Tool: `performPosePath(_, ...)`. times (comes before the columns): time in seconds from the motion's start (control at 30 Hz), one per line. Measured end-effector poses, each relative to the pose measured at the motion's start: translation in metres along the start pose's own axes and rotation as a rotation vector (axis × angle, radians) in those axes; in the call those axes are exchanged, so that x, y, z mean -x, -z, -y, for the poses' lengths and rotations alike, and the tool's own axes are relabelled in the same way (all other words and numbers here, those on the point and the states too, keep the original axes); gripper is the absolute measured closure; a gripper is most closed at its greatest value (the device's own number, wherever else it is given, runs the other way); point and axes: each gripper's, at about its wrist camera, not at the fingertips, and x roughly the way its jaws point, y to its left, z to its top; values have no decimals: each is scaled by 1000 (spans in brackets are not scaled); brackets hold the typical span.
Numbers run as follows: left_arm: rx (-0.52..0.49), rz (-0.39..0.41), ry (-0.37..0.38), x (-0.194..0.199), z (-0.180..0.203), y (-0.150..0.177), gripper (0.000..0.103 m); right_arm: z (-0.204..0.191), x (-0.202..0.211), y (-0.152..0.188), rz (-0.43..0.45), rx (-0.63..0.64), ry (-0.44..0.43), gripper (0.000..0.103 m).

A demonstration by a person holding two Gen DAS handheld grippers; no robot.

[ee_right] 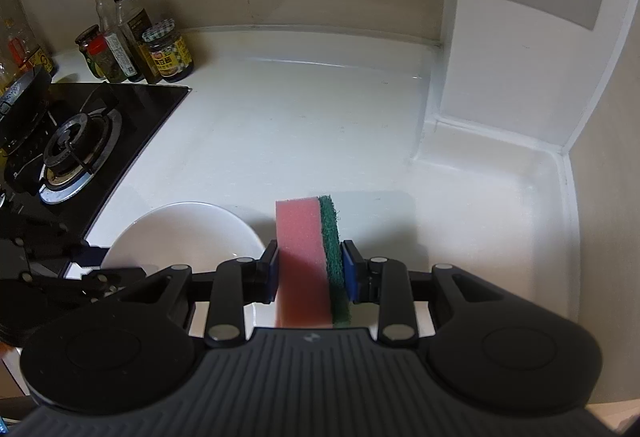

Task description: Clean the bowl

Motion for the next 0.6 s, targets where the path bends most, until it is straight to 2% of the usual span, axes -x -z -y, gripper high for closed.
performPosePath(0.1, -128, 1, -8, -1, 6, 0, 84, -8, 0, 0, -10, 52, 14, 76)
performPosePath(0.23, -300, 3, 25, -4, 8, -5, 83, -10, 0, -1, -22, 88, 9, 76)
performPosePath(0.37, -552, 38, 51, -10, 19, -6, 79, -8, -1, -3, -23, 94, 7, 76)
performPosePath(0.43, -620, 52, 65, -12, 23, -7, 80, -7, -1, -5, -23, 97, 6, 76)
performPosePath(0.47, -630, 53, 76, -14, 23, -9, 81, -7, -1, -5, -23, 100, 8, 76)
performPosePath(0.5, -584, 40, 92, -15, 20, -15, 82, -7, -1, -4, -23, 101, 9, 76)
performPosePath(0.57, -433, 15, 105, -14, 11, -23, 80, -6, 0, -3, -20, 91, 11, 76)
performPosePath(0.6, -320, 2, 109, -12, 3, -25, 79, -5, 0, -3, -17, 84, 10, 76)
